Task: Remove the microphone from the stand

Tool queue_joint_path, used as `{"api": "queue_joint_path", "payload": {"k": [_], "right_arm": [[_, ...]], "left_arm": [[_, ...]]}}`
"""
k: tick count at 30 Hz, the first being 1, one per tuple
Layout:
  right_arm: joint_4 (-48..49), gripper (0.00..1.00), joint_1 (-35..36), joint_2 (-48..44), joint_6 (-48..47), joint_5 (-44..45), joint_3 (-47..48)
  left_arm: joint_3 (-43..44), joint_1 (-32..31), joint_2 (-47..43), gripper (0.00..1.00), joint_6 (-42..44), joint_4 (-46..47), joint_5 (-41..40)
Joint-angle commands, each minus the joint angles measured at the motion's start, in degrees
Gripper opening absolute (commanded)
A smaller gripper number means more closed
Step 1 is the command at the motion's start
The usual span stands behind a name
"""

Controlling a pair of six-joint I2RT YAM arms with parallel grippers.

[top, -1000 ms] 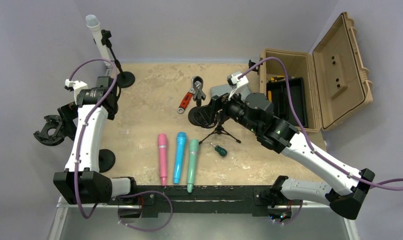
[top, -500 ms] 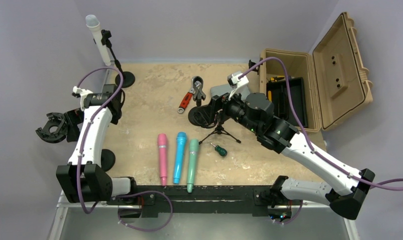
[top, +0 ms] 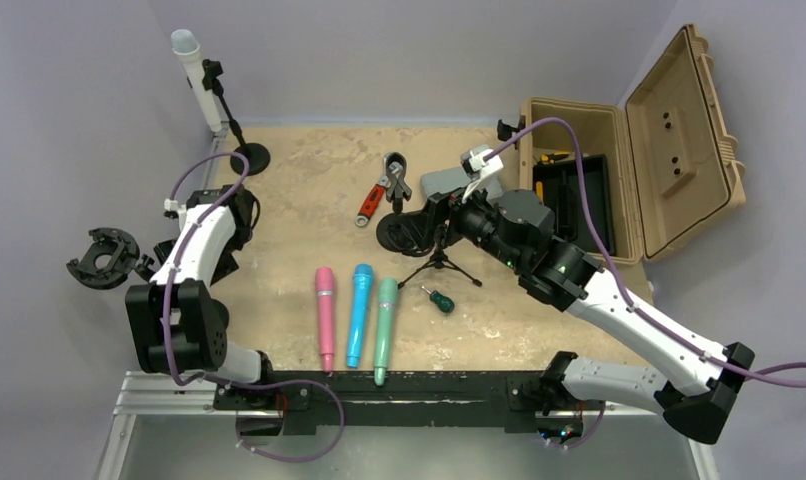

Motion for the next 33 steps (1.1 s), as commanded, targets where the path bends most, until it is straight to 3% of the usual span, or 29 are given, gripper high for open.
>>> {"api": "queue_joint_path", "payload": {"k": [1, 7, 11, 20, 27, 33], "right_arm": [[3.3, 0.90, 0.0, -1.4, -0.1, -0.7, -0.8], [3.7, 0.90, 0.0, -0.2, -0.8, -1.1, -0.6], [3.8, 0.90, 0.0, 0.3, -1.1, -0.8, -0.3], [2.7, 0.91, 0.0, -0.5, -1.0, -0.1, -0.1], [2.0, 0.91, 0.0, -0.8, -1.0, 0.2, 0.2], [2.2, 0.91, 0.0, -0.5, -0.9, -0.1, 0.4]], "left_arm": [[3.5, -1.0, -0.1, 0.91, -5.7, -5.0, -1.4], [11.6, -8.7, -2.2, 0.98, -12.5, -17.4, -6.1], [20.0, -10.4, -2.9, 1.00, -12.7, -23.1, -7.4], [27.6, -5.5, -3.3, 1.00, -3.5, -19.5, -9.4], [28.2, -5.3, -4.3, 1.00, -2.5, -19.1, -10.1], [26.3, -0.2, -5.2, 1.00, 0.7, -15.9, -10.3]]}}
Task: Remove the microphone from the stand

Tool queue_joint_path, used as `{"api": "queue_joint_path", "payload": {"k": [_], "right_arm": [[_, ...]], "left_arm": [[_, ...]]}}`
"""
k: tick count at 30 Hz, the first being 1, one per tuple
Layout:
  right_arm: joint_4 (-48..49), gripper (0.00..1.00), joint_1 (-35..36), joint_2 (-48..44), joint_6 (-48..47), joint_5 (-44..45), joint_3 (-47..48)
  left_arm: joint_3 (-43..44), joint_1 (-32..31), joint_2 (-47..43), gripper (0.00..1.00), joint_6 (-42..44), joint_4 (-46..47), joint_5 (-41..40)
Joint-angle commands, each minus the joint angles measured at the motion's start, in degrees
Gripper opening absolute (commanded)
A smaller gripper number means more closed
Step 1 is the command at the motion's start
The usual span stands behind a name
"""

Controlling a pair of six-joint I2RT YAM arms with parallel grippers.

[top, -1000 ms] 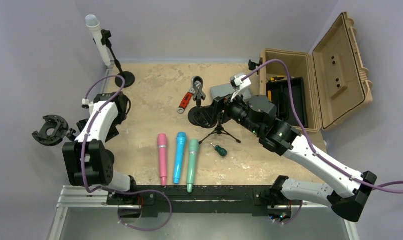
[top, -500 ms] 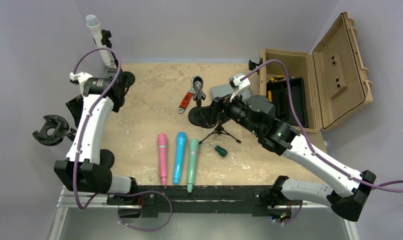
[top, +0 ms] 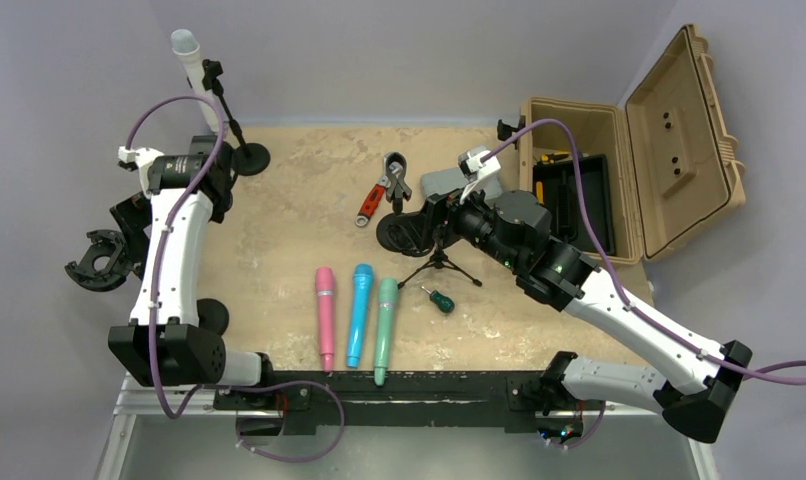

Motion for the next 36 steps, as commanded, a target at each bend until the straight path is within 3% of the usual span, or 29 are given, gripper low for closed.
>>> {"api": "queue_joint_path", "payload": {"k": [1, 5, 27, 36], "right_arm": [[1.3, 0.91, 0.0, -0.9, -0.7, -0.1, 1.4], [1.0, 0.91, 0.0, -0.9, -0.7, -0.2, 1.4], [1.5, 0.91, 0.0, -0.6, -0.3, -0.4, 0.5], [1.2, 0.91, 0.0, -1.0, -0.3, -0.4, 0.1]], "left_arm": [[0.0, 3.3, -2.2, 1.00, 5.1, -2.5, -1.5], [-2.5, 4.0, -3.2, 1.00, 10.0, 4.3, 0.9], [-6.3, 4.5, -0.7, 1.00, 12.3, 10.2, 4.5], [-14.6, 5.7, -1.0, 1.00, 6.1, 10.3, 7.1]]}}
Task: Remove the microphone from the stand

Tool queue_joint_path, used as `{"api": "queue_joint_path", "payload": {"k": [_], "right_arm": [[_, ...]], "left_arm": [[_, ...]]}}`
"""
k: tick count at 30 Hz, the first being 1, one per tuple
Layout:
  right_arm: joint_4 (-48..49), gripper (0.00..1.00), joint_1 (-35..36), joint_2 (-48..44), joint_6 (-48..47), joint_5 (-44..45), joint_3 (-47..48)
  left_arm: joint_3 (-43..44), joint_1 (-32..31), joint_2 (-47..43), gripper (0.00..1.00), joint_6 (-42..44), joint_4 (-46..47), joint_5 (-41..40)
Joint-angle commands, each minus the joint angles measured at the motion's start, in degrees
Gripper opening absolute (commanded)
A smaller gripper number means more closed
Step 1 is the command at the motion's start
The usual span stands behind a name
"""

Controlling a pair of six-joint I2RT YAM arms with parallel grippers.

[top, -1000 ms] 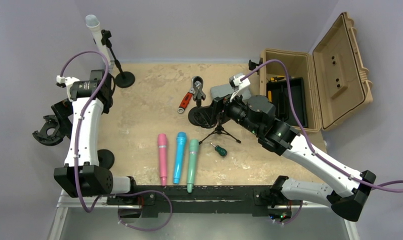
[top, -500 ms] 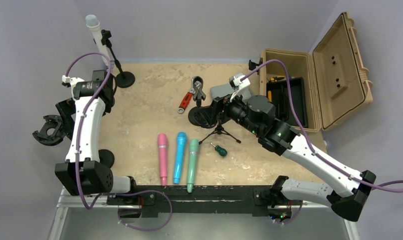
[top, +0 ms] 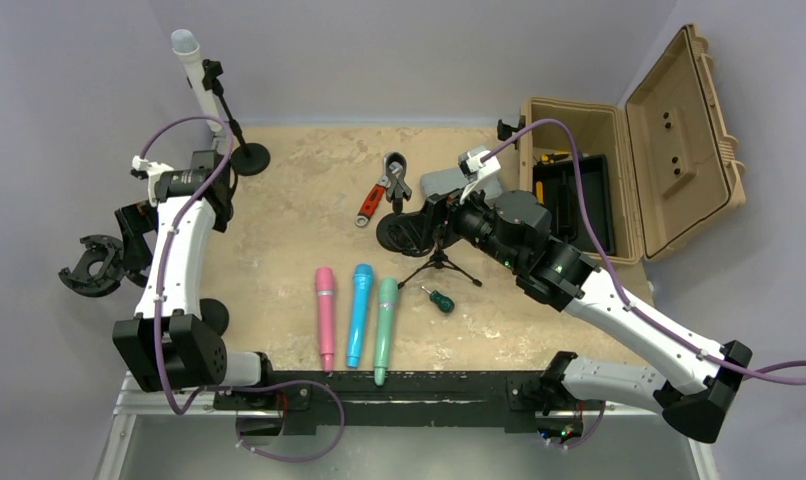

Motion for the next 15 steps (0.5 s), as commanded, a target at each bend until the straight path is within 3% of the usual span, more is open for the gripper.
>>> {"api": "queue_joint_path", "payload": {"k": [1, 6, 15], "right_arm": [[1.3, 0.91, 0.0, -1.0, -0.4, -0.4, 0.1], [1.7, 0.90, 0.0, -0.8, -0.1, -0.9, -0.1], [2.0, 0.91, 0.0, -1.8, 0.1, -0.7, -1.0]], "left_arm": [[-6.5, 1.4, -0.3, 1.00, -6.4, 1.5, 7.9], [-12.5, 1.4, -0.6, 0.99, -5.8, 7.5, 12.8], [-14.9, 1.5, 1.7, 0.97, -4.9, 11.5, 19.1]]}}
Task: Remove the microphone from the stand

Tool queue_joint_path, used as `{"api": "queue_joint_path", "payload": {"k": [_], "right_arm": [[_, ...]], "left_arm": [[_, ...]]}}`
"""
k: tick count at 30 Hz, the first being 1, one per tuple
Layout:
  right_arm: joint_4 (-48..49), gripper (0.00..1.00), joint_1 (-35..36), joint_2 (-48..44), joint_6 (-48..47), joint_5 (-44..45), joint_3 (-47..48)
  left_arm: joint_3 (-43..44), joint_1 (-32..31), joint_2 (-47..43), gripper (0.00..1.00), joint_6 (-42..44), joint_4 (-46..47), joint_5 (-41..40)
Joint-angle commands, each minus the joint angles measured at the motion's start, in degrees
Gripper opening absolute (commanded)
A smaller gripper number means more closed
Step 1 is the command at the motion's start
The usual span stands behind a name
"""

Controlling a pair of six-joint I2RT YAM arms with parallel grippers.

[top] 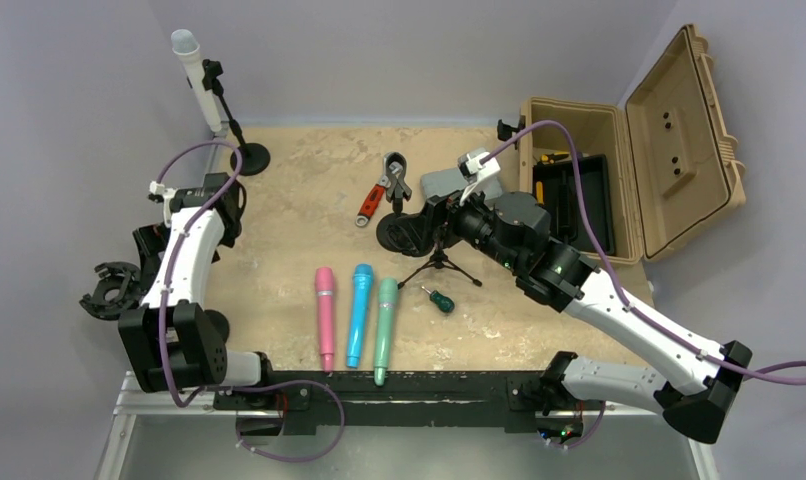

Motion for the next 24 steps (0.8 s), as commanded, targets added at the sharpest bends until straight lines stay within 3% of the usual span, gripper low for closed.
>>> {"api": "queue_joint_path", "payload": {"k": [1, 10, 13, 20, 24], "right_arm": [[1.9, 0.91, 0.1, -1.7, 0.1, -0.5, -0.6], [2.5, 0.91, 0.0, -2.2, 0.2, -0.6, -1.0], [3.0, 0.91, 0.0, -2.6, 0.3, -0.5, -1.6], [3.0, 0.90, 0.0, -2.1, 0.5, -0.7, -1.8], [2.3, 0.91, 0.0, -1.4, 0.1, -0.3, -0.6]], "left_arm": [[-2.8, 0.8, 3.1, 0.97, -5.2, 6.8, 19.2], [-5.3, 0.8, 5.7, 0.97, -4.8, 8.8, 23.8], [-3.9, 0.6, 5.2, 0.97, -4.9, 7.2, 21.1], [8.4, -5.6, -0.5, 1.00, -3.0, 0.7, 15.1], [15.8, -10.4, -5.4, 1.00, 7.2, 8.3, 26.0]]}}
